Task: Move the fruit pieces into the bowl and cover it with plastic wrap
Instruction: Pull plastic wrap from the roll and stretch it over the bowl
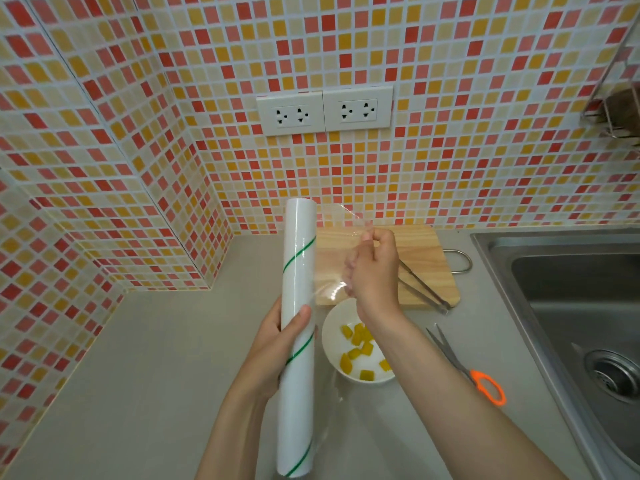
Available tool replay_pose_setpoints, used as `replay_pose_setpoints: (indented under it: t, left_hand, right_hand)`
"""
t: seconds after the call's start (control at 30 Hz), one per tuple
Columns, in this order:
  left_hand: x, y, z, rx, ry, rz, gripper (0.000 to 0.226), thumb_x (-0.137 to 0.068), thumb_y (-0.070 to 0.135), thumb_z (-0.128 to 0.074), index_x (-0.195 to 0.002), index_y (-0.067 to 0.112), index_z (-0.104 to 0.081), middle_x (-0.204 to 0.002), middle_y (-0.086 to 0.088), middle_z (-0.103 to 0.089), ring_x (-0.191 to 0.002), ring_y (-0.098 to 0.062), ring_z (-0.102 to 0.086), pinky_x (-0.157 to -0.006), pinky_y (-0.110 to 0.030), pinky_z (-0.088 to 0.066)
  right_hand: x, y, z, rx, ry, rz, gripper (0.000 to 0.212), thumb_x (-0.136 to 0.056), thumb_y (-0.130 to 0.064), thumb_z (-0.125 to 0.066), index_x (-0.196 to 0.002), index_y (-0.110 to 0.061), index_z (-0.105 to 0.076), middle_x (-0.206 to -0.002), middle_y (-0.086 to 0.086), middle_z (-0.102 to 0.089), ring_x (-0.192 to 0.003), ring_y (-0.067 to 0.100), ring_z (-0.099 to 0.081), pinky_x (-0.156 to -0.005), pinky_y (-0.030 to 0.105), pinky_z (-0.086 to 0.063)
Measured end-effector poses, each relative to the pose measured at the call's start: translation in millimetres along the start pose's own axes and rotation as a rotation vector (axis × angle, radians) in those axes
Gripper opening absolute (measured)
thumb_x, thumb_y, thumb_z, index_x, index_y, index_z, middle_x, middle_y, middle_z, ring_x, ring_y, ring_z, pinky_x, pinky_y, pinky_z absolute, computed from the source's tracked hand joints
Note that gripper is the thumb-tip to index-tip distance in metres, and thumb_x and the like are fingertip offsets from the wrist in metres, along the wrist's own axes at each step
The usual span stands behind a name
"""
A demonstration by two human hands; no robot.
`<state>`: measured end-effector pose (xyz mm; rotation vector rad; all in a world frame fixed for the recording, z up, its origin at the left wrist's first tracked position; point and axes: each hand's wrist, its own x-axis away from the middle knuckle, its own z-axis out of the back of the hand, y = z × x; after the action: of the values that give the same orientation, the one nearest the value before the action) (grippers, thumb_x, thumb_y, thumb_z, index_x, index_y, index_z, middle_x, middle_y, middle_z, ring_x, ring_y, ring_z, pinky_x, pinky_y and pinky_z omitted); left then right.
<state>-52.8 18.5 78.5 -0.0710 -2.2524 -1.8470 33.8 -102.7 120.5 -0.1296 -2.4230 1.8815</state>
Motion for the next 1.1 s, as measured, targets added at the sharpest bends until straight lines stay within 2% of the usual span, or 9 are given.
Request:
replay_pose_setpoints:
  t: [0.1, 0.23, 0.37, 0.5, 0.7, 0.77, 0.9, 1.03, 1.1]
  left_hand:
    - [-4, -1, -6, -0.036, -0.024, 0.028, 0.040, -0.065, 0.040, -0.064, -0.098, 0.019, -0.063, -0.065, 0.007, -0.071, -0.058, -0.008, -0.066, -0.052, -0.021, -0.052]
    - [-11, 0, -7, 0.043, -0.062, 0.051, 0.043, -0.066, 0.034, -0.066, -0.103, 0.014, -0.057, -0.083, -0.006, -0.074, -0.076, -0.022, -0.072, -0.063, -0.035, -0.060]
    - [-14, 0, -11, 0.058, -0.055, 0.108, 0.045, -0.061, 0.036, -0.071, -0.101, 0.018, -0.058, -0.069, -0.005, -0.071, -0.052, -0.016, -0.065, -0.047, -0.027, -0.054]
    - [-11, -11, -18, 0.068, -0.130, 0.240, 0.036, -0.065, 0.037, -0.078, -0.094, 0.017, -0.070, -0.059, 0.000, -0.063, -0.049, -0.015, -0.057, -0.046, -0.025, -0.049]
    - [-6, -22, -20, 0.009, -0.084, 0.219, 0.057, -0.058, 0.036, -0.074, -0.106, 0.011, -0.059, -0.071, 0.001, -0.074, -0.051, -0.011, -0.061, -0.047, -0.025, -0.049]
    - [-7, -22, -17, 0.030, -0.063, 0.212, 0.056, -0.064, 0.038, -0.071, -0.110, 0.011, -0.055, -0.069, -0.001, -0.071, -0.052, -0.011, -0.061, -0.046, -0.025, -0.050]
    - [-10, -19, -12, 0.001, -0.097, 0.269, 0.030, -0.087, 0.036, -0.056, -0.106, 0.013, -0.058, -0.064, -0.002, -0.066, -0.052, -0.011, -0.062, -0.047, -0.023, -0.049]
    - [-13, -22, -4, -0.065, -0.089, 0.214, 0.049, -0.071, 0.029, -0.077, -0.113, 0.014, -0.057, -0.098, -0.013, -0.072, -0.084, -0.027, -0.073, -0.053, -0.031, -0.054]
    - [-14, -23, -1, -0.117, -0.051, 0.188, 0.054, -0.068, 0.027, -0.078, -0.114, 0.011, -0.054, -0.097, -0.009, -0.073, -0.081, -0.027, -0.074, -0.054, -0.031, -0.054]
  right_hand:
    - [-8, 0, 11, 0.095, 0.040, 0.064, 0.022, -0.099, -0.024, -0.031, -0.081, -0.028, -0.042, -0.063, -0.007, -0.044, -0.035, 0.004, -0.035, -0.034, 0.016, -0.026]
    - [-17, -2, 37, 0.184, 0.134, 0.102, 0.023, -0.098, -0.025, -0.034, -0.078, -0.032, -0.042, -0.059, -0.005, -0.046, -0.036, 0.003, -0.037, -0.037, 0.019, -0.028]
    - [-21, 9, 65, 0.327, 0.206, 0.081, 0.024, -0.096, -0.022, -0.037, -0.075, -0.031, -0.042, -0.066, 0.002, -0.050, -0.049, 0.012, -0.042, -0.047, 0.027, -0.032]
    - [-21, 22, 81, 0.352, 0.235, 0.037, 0.023, -0.096, -0.021, -0.039, -0.076, -0.031, -0.043, -0.073, 0.004, -0.053, -0.056, 0.010, -0.043, -0.053, 0.025, -0.032]
    - [-22, 27, 93, 0.477, 0.292, 0.097, 0.013, -0.094, -0.012, -0.041, -0.082, -0.017, -0.047, -0.074, 0.003, -0.056, -0.069, 0.023, -0.052, -0.064, 0.029, -0.037]
    - [-20, 30, 96, 0.550, 0.293, 0.110, 0.014, -0.093, -0.010, -0.042, -0.081, -0.014, -0.046, -0.071, -0.001, -0.054, -0.067, 0.022, -0.050, -0.058, 0.026, -0.030]
    - [-17, 36, 101, 0.632, 0.262, 0.111, 0.012, -0.094, -0.011, -0.044, -0.083, -0.011, -0.048, -0.069, 0.001, -0.053, -0.063, 0.023, -0.048, -0.051, 0.031, -0.021]
    - [-18, 38, 105, 0.696, 0.258, 0.089, 0.012, -0.095, -0.012, -0.043, -0.088, -0.006, -0.051, -0.061, -0.001, -0.050, -0.061, 0.023, -0.047, -0.052, 0.034, -0.022]
    - [-19, 39, 108, 0.722, 0.256, 0.092, 0.012, -0.095, -0.012, -0.042, -0.089, -0.006, -0.050, -0.060, 0.000, -0.050, -0.061, 0.023, -0.047, -0.052, 0.032, -0.027]
